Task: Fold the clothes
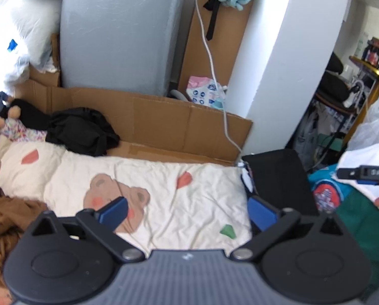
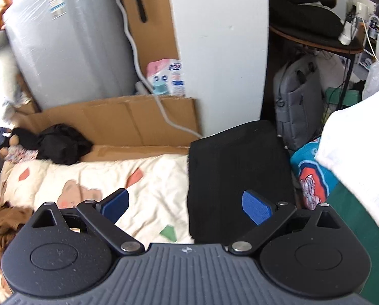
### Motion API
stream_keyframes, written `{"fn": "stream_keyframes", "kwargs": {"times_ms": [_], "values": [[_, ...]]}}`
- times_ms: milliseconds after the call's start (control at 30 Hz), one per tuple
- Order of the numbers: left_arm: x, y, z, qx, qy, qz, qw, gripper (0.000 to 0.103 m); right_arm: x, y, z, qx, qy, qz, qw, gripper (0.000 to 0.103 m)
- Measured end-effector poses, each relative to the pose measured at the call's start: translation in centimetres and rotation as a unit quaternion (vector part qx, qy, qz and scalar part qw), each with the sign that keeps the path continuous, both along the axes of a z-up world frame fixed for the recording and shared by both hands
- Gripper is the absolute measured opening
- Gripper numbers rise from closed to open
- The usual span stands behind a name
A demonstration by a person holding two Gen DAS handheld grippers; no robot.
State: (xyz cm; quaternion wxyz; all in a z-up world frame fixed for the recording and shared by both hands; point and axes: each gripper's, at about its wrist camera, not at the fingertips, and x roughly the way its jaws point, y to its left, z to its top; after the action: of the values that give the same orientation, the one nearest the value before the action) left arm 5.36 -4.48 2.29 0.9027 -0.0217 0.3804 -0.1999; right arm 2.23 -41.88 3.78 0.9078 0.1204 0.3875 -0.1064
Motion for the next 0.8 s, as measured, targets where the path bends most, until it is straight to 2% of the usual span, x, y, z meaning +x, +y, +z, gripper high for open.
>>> {"fn": "stream_keyframes", "kwargs": {"times_ms": [233,333,567,633,800], "values": [[-2.0,1.0,0.6,0.015,-0.001,0.019,0.9997,0.103,-1.4,1.4,1.0,0.004,-0.025,-0.023,0.999,0.099],[-2.6,0.8,0.7,0.04,-0.013,0.032,0.9986,0.103,-1.8,1.6,1.1,0.001,-0.03,-0.032,0.999,0.099],[-3.1,1.0,0.9,0.048,-0.009,0.054,0.9973,0.103,-1.1,3.2,1.6,0.034,0.006,-0.051,0.998,0.099],[-3.2,0.7,1.1,0.064,-0.019,0.064,0.9957,0.103,-0.9,4.9,2.1,0.036,-0.005,-0.038,0.999,0.099],[-4.4,1.4,1.5,0.055,-0.02,0.053,0.9969,0.103,-0.6,9.0,2.9,0.015,-0.024,0.012,1.0,0.099]]}}
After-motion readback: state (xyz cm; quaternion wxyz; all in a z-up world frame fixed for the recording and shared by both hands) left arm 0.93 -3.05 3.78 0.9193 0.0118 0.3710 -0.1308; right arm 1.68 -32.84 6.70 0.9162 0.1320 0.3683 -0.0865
